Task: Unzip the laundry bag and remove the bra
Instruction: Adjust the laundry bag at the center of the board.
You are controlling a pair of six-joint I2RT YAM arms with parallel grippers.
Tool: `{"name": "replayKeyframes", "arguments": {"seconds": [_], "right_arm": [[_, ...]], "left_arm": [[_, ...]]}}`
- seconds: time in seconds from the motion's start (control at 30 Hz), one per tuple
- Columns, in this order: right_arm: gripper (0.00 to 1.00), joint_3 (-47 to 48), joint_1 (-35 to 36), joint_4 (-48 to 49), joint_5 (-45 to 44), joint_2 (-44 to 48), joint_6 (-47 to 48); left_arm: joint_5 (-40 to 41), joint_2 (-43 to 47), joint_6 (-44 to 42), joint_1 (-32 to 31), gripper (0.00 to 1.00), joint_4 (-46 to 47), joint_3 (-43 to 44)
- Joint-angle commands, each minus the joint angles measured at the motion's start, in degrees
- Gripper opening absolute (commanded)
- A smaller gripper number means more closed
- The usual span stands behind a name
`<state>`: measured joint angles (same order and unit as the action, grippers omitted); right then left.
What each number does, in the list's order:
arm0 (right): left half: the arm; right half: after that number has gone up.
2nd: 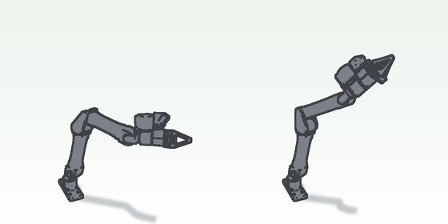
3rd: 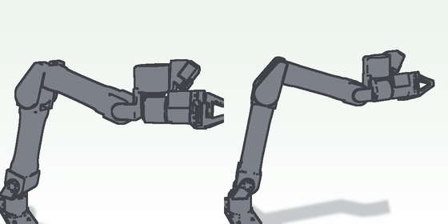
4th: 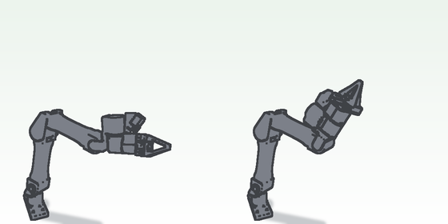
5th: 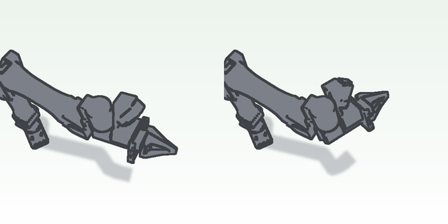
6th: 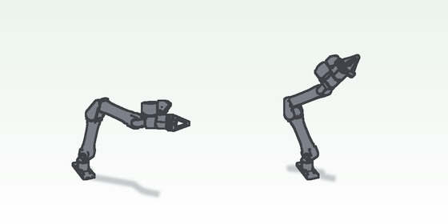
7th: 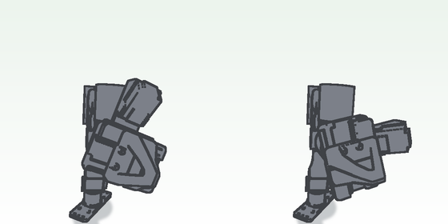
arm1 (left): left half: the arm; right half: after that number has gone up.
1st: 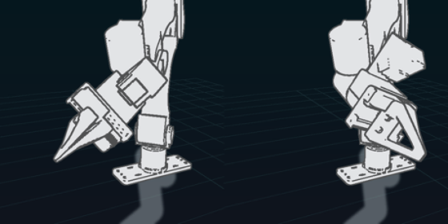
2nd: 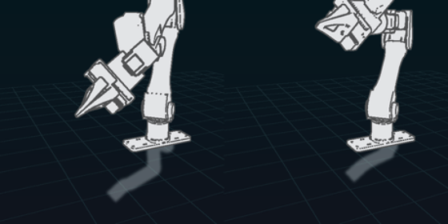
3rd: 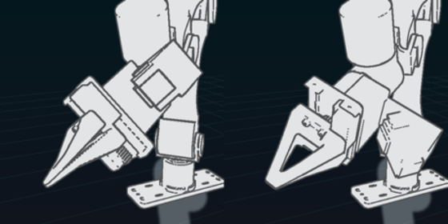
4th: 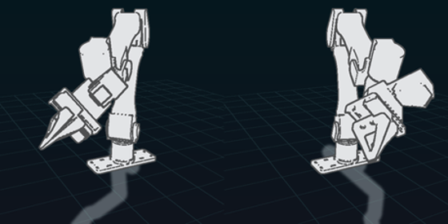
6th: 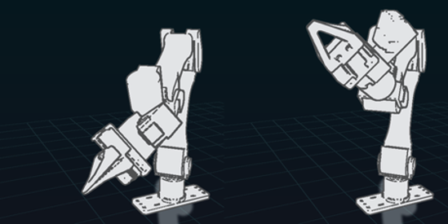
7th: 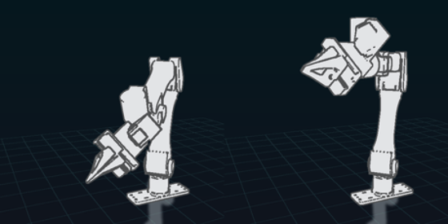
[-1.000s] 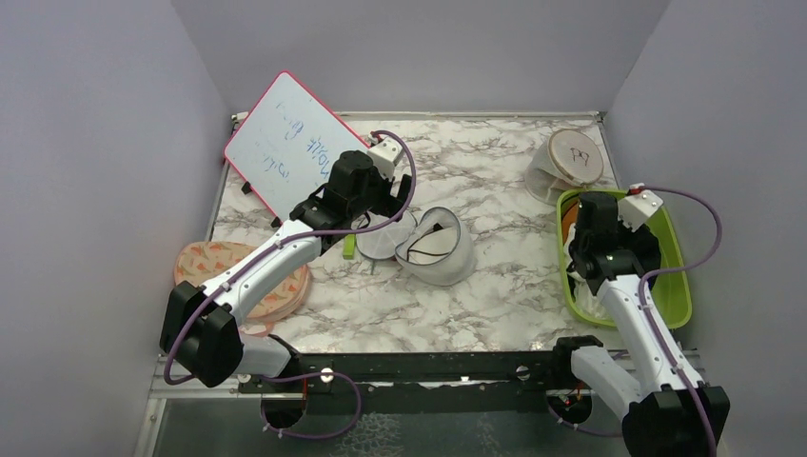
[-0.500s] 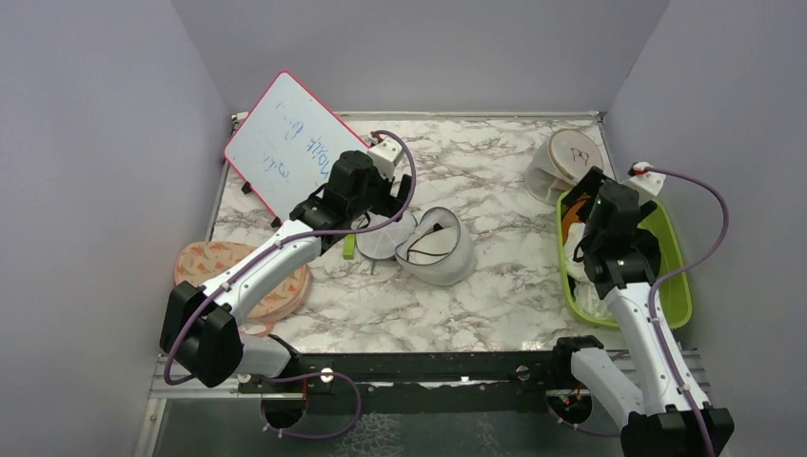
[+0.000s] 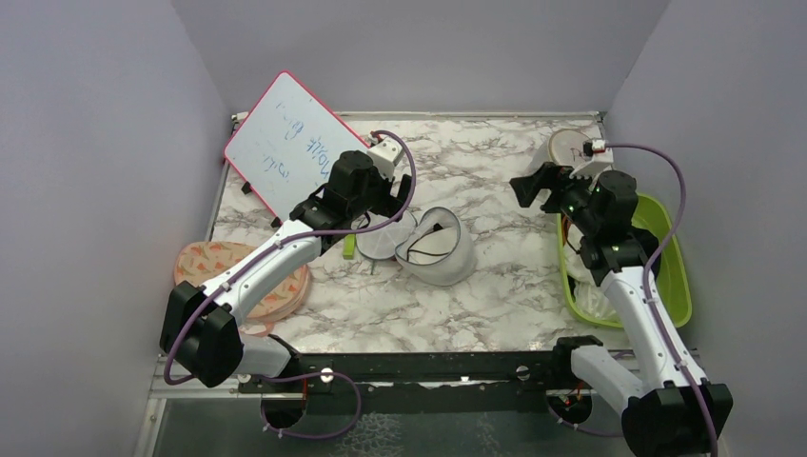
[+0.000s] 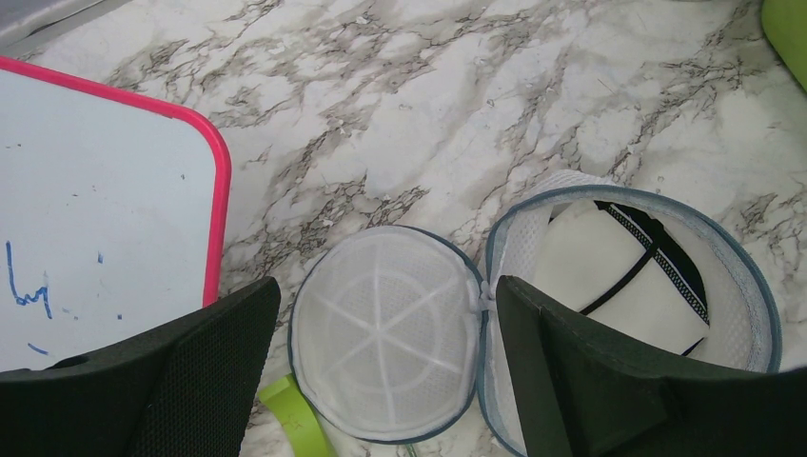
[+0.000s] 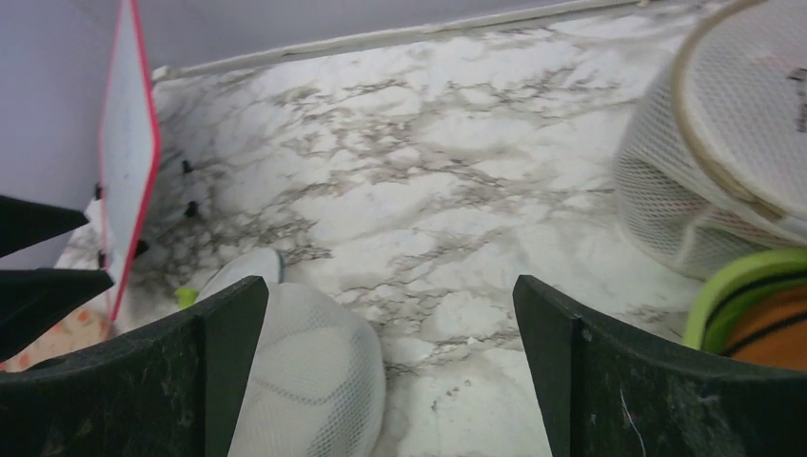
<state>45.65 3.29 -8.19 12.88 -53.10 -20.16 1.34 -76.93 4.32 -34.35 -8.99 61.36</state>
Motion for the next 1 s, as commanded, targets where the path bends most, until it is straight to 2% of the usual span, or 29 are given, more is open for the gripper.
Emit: {"name": "replayKeyframes", "arguments": {"seconds": [0.0,0.17,0.3,0.43,0.47,0.6,0.67,0.7,0.73,0.77,0.97], "right_arm": [[1.00,-0.15,-0.26,4.68,16.34,-3.29,0.18],[0.99,2.06,1.05,6.79,28.45,-8.91,-0.99],[0.93,6.25,8.39,4.88,26.70,-12.69,-0.26],[0.76,10.76,16.63,1.59,25.73,-18.14,1.83],[0.74,11.19,18.27,1.23,25.35,-19.15,1.91],[0.56,11.27,22.97,0.36,21.57,-22.70,1.47],[0.55,11.46,24.77,-0.97,21.19,-24.70,1.70],[0.54,11.94,25.82,-2.25,20.76,-25.95,2.09],[0.54,12.15,26.92,-3.75,20.03,-26.60,2.48],[0.54,12.07,27.90,-4.85,18.75,-26.95,2.75],[0.54,8.06,29.62,-7.48,11.04,-25.70,1.96]], "left_arm": [[-0.20,1.34,0.38,-0.02,0.78,1.47,-0.28],[-0.19,1.22,0.25,-0.06,0.78,1.31,-0.23],[-1.17,0.29,0.58,-0.02,0.78,1.20,-0.04],[-0.13,-0.82,0.14,0.07,0.79,0.20,0.65],[0.38,-0.93,0.02,0.11,0.80,0.07,0.64],[1.46,-1.30,-0.14,0.26,0.82,0.19,0.43],[1.18,-1.93,0.03,0.33,0.84,0.13,0.41],[0.79,-2.39,0.09,0.39,0.88,0.02,0.52],[0.44,-2.95,0.16,0.37,0.97,-0.16,0.68],[0.22,-3.62,0.24,0.34,0.99,-0.47,0.95],[-3.67,-7.84,0.83,0.42,0.99,-2.59,2.85]]}}
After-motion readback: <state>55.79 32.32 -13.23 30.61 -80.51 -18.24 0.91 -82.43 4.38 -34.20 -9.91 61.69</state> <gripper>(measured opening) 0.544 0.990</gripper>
